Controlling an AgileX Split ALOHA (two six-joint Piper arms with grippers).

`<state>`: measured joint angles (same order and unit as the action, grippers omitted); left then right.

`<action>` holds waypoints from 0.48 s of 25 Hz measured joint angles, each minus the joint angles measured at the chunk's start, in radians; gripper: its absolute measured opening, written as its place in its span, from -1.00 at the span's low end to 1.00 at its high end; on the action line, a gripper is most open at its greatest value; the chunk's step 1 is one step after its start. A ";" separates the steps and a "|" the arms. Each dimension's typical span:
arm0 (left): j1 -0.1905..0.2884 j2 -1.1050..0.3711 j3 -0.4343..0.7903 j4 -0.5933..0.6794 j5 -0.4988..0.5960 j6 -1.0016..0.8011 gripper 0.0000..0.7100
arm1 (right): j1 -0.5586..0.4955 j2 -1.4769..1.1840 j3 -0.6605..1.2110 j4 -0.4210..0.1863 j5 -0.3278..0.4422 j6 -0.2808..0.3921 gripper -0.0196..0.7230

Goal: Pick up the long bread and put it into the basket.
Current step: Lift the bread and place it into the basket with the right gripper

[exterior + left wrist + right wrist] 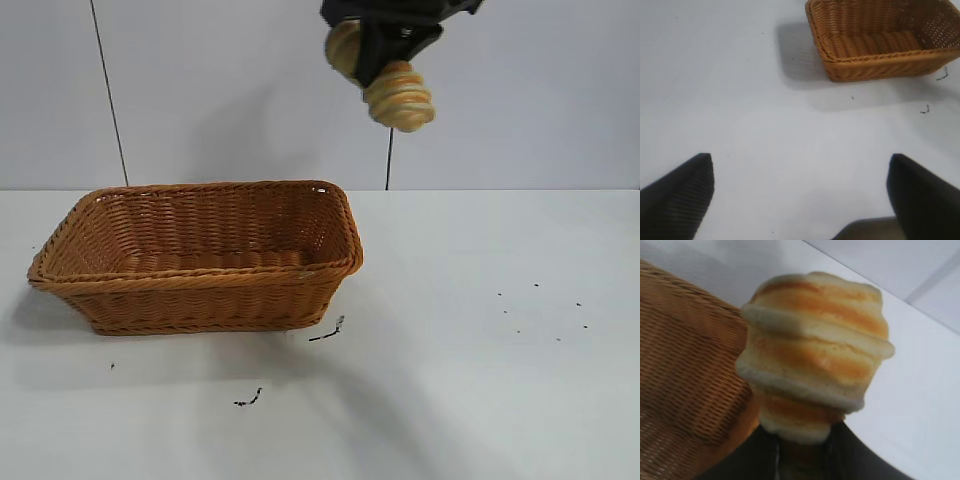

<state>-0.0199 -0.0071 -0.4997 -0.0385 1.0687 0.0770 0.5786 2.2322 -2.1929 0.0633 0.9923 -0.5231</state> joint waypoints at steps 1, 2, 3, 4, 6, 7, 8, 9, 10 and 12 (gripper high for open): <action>0.000 0.000 0.000 0.000 0.000 0.000 0.95 | 0.013 0.003 0.000 0.000 -0.021 -0.048 -0.63; 0.000 0.000 0.000 0.000 0.000 0.000 0.95 | 0.024 0.009 0.000 0.003 -0.039 -0.103 -0.63; 0.000 0.000 0.000 0.000 0.000 0.000 0.95 | 0.032 0.013 0.000 0.013 -0.052 -0.151 -0.63; 0.000 0.000 0.000 0.000 0.000 0.000 0.95 | 0.038 0.015 0.000 0.024 -0.062 -0.206 -0.63; 0.000 0.000 0.000 0.000 0.000 0.000 0.95 | 0.045 0.022 0.000 0.057 -0.074 -0.298 -0.63; 0.000 0.000 0.000 0.000 0.000 0.000 0.95 | 0.048 0.027 0.000 0.072 -0.077 -0.346 -0.63; 0.000 0.000 0.000 0.000 0.000 0.000 0.95 | 0.050 0.035 0.000 0.084 -0.081 -0.391 -0.63; 0.000 0.000 0.000 0.000 0.000 0.000 0.95 | 0.051 0.044 0.000 0.090 -0.086 -0.434 -0.63; 0.000 0.000 0.000 0.000 0.000 0.000 0.95 | 0.051 0.057 0.000 0.093 -0.088 -0.467 -0.63; 0.000 0.000 0.000 0.000 0.000 0.000 0.95 | 0.051 0.085 0.000 0.098 -0.091 -0.528 -0.67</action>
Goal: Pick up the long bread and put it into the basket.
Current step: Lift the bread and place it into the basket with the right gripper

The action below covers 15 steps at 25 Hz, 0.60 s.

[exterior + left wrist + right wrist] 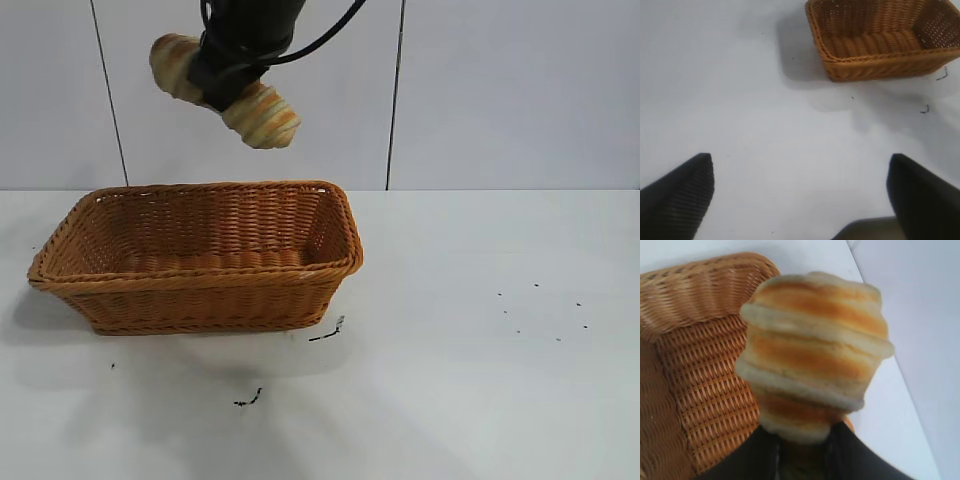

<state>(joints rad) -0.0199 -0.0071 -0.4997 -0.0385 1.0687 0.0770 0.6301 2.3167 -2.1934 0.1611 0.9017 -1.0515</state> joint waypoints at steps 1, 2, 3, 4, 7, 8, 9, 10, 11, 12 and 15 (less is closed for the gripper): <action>0.000 0.000 0.000 0.000 0.000 0.000 0.95 | 0.000 0.015 0.000 0.005 0.000 -0.017 -0.68; 0.000 0.000 0.000 0.000 0.000 0.000 0.95 | 0.000 0.030 0.000 0.012 -0.001 -0.031 -0.68; 0.000 0.000 0.000 0.000 0.000 0.000 0.95 | 0.000 0.042 0.000 0.022 -0.006 -0.037 -0.68; 0.000 0.000 0.000 0.000 0.000 0.000 0.95 | 0.000 0.055 0.000 0.032 -0.015 -0.039 -0.68; 0.000 0.000 0.000 0.000 0.000 0.000 0.95 | 0.000 0.094 0.000 0.059 -0.064 -0.044 -0.68; 0.000 0.000 0.000 0.000 0.000 0.000 0.95 | 0.000 0.109 0.000 0.064 -0.078 -0.044 -0.68; 0.000 0.000 0.000 0.000 0.000 0.000 0.95 | 0.000 0.124 0.000 0.068 -0.085 -0.044 -0.68; 0.000 0.000 0.000 0.000 0.000 0.000 0.95 | 0.000 0.134 0.000 0.070 -0.088 -0.044 -0.68; 0.000 0.000 0.000 0.000 0.000 0.000 0.95 | 0.000 0.145 0.000 0.072 -0.088 -0.044 -0.68; 0.000 0.000 0.000 0.000 0.000 0.000 0.95 | 0.000 0.155 0.000 0.076 -0.088 -0.044 -0.68; 0.000 0.000 0.000 0.000 0.000 0.000 0.95 | 0.000 0.165 0.000 0.085 -0.086 -0.045 -0.69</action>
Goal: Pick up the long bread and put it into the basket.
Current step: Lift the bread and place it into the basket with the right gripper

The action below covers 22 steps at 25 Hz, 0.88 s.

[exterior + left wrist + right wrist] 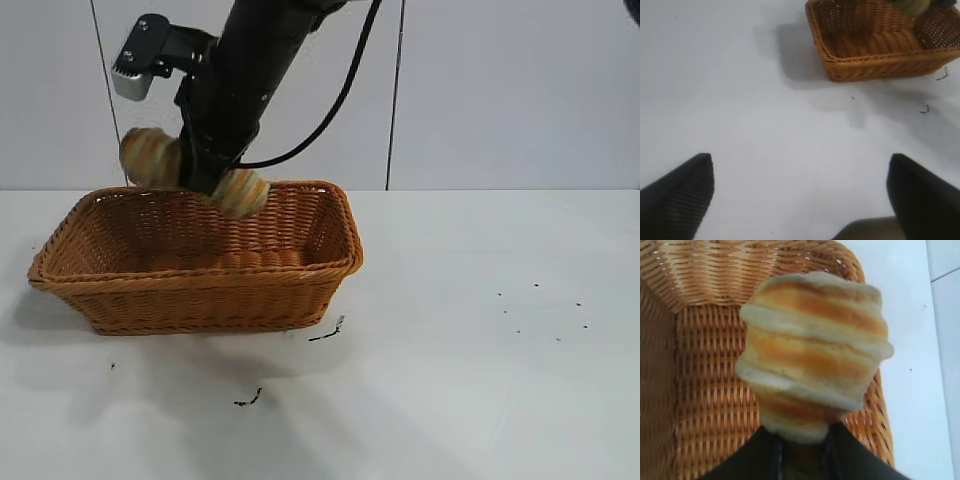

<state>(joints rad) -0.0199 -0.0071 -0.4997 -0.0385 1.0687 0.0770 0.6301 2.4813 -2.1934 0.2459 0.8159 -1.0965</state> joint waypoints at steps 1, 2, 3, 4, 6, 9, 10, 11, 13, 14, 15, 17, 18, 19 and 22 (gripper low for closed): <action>0.000 0.000 0.000 0.000 0.000 0.000 0.95 | 0.000 0.000 0.000 0.003 0.000 0.000 -0.68; 0.000 0.000 0.000 0.000 0.000 0.000 0.95 | 0.000 0.000 0.000 0.008 0.000 0.000 -0.63; 0.000 0.000 0.000 0.000 0.000 0.000 0.95 | 0.000 0.000 0.000 0.009 0.000 0.000 -0.53; 0.000 0.000 0.000 0.000 0.000 0.000 0.95 | 0.000 0.000 0.000 0.009 0.000 0.000 -0.40; 0.000 0.000 0.000 0.000 0.000 0.000 0.95 | 0.000 0.000 0.000 0.009 0.000 0.008 0.07; 0.000 0.000 0.000 0.000 0.000 0.000 0.95 | 0.000 -0.002 0.000 0.009 0.000 0.008 0.69; 0.000 0.000 0.000 0.000 0.000 0.000 0.95 | 0.000 -0.003 0.000 0.009 0.001 0.008 0.79; 0.000 0.000 0.000 0.000 0.000 0.000 0.95 | 0.000 -0.007 0.000 0.009 0.003 0.009 0.83; 0.000 0.000 0.000 0.000 0.000 0.000 0.95 | 0.000 -0.020 0.000 0.009 0.003 0.009 0.89; 0.000 0.000 0.000 0.000 0.000 0.000 0.95 | 0.000 -0.030 0.000 0.009 0.003 0.009 0.90; 0.000 0.000 0.000 0.000 0.000 0.000 0.95 | 0.000 -0.040 0.000 0.009 0.004 0.009 0.91; 0.000 0.000 0.000 0.000 0.000 0.000 0.95 | 0.000 -0.060 -0.002 0.009 0.008 0.011 0.91; 0.000 0.000 0.000 0.000 0.000 0.000 0.95 | 0.000 -0.069 -0.002 0.009 0.008 0.016 0.91; 0.000 0.000 0.000 0.000 0.000 0.000 0.95 | 0.000 -0.077 -0.004 0.009 0.012 0.023 0.91; 0.000 0.000 0.000 0.000 0.000 0.000 0.95 | 0.000 -0.100 -0.004 0.009 0.030 0.108 0.91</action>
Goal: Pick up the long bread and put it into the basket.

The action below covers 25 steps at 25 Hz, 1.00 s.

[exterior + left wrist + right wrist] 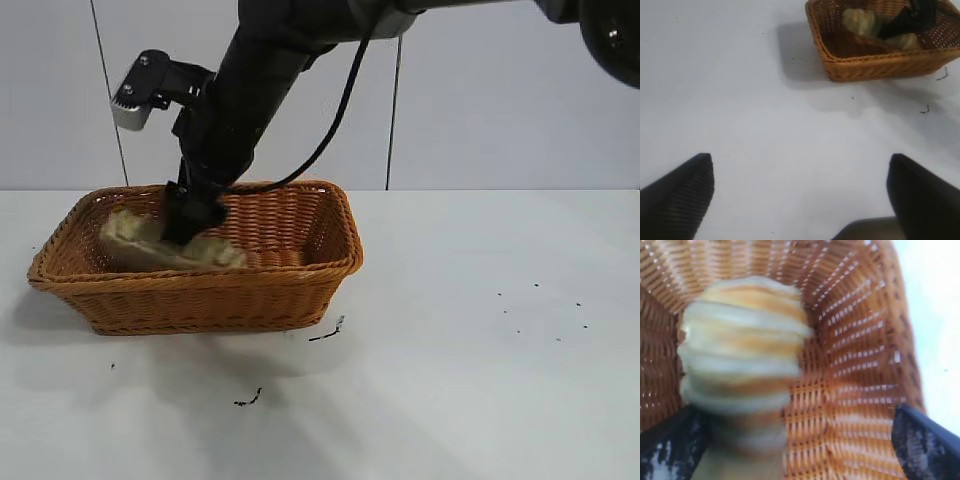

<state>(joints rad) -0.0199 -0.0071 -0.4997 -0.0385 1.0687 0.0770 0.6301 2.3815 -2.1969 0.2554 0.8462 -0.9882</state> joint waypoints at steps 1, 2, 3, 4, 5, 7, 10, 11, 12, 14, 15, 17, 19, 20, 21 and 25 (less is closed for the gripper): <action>0.000 0.000 0.000 0.000 0.000 0.000 0.95 | 0.000 -0.008 0.000 -0.001 0.005 0.065 0.91; 0.000 0.000 0.000 0.000 0.000 0.000 0.95 | 0.000 -0.018 0.000 -0.003 0.005 0.148 0.91; 0.000 0.000 0.000 0.000 0.000 0.000 0.95 | 0.000 -0.032 0.000 -0.008 0.006 0.245 0.91; 0.000 0.000 0.000 0.000 0.000 0.000 0.95 | 0.000 -0.047 0.000 -0.021 0.008 0.334 0.91; 0.000 0.000 0.000 0.000 0.000 0.000 0.95 | 0.000 -0.062 0.000 -0.040 0.009 0.443 0.91; 0.000 0.000 0.000 0.000 0.000 0.000 0.95 | 0.000 -0.087 0.000 -0.091 0.013 0.631 0.91; 0.000 0.000 0.000 0.000 0.000 0.000 0.95 | -0.007 -0.104 -0.002 -0.178 0.029 0.796 0.91; 0.000 0.000 0.000 0.000 0.000 0.000 0.95 | -0.015 -0.107 -0.002 -0.200 0.030 0.828 0.91; 0.000 0.000 0.000 0.000 0.000 0.000 0.95 | -0.026 -0.107 -0.002 -0.213 0.032 0.859 0.91; 0.000 0.000 0.000 0.000 0.000 0.000 0.95 | -0.065 -0.107 -0.002 -0.221 0.048 0.896 0.91; 0.000 0.000 0.000 0.000 0.000 0.000 0.95 | -0.086 -0.107 -0.002 -0.222 0.063 0.902 0.91; 0.000 0.000 0.000 0.000 0.000 0.000 0.95 | -0.140 -0.107 -0.002 -0.222 0.083 0.903 0.91; 0.000 0.000 0.000 0.000 0.000 0.000 0.95 | -0.195 -0.107 -0.002 -0.224 0.090 0.899 0.91; 0.000 0.000 0.000 0.000 0.000 0.000 0.95 | -0.225 -0.107 -0.002 -0.224 0.094 0.897 0.91; 0.000 0.000 0.000 0.000 0.000 0.000 0.95 | -0.257 -0.107 -0.002 -0.224 0.101 0.894 0.91; 0.000 0.000 0.000 0.000 0.000 0.000 0.95 | -0.387 -0.107 -0.002 -0.227 0.141 0.893 0.91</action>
<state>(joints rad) -0.0199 -0.0071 -0.4997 -0.0385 1.0687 0.0770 0.2431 2.2741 -2.1993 0.0283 0.9868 -0.0955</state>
